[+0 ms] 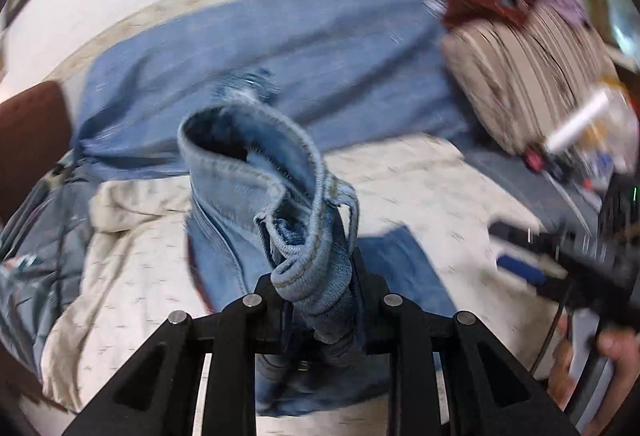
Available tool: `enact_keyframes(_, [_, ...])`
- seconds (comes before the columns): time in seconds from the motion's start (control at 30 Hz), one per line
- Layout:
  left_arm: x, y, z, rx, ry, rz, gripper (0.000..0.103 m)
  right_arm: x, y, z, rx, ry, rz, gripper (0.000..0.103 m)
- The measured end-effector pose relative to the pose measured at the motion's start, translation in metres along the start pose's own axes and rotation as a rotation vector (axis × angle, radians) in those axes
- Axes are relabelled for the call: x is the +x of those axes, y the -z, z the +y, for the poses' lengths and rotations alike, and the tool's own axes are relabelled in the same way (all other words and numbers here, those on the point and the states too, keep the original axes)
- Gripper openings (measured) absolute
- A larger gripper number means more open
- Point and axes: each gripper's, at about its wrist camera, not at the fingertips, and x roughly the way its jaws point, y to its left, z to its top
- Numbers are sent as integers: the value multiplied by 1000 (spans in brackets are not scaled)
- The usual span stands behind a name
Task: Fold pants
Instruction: 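Grasp the jeans leg end with the left tool and lift it, then fold the lifted leg end over the back pocket with the left tool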
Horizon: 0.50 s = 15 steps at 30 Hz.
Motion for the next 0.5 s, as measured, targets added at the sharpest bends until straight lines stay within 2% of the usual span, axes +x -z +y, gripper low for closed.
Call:
enact_keyframes(0.13, [35, 18, -42, 101, 56, 113, 27, -15, -8, -25, 98, -2, -39, 73])
enact_keyframes(0.2, [57, 33, -57, 132, 104, 214, 28, -16, -10, -32, 130, -3, -32, 73])
enact_keyframes(0.27, [73, 43, -66, 170, 130, 300, 31, -16, -12, -32, 131, 0, -32, 73])
enact_keyframes(0.3, [76, 45, -66, 165, 156, 322, 38, -16, -12, -33, 131, 2, -27, 73])
enact_keyframes(0.43, [52, 36, -42, 66, 296, 310, 60, -15, -11, -33, 133, 14, -12, 74])
enact_keyframes(0.5, [30, 32, -22, 24, 347, 267, 64, -16, -9, -29, 104, 27, -18, 74])
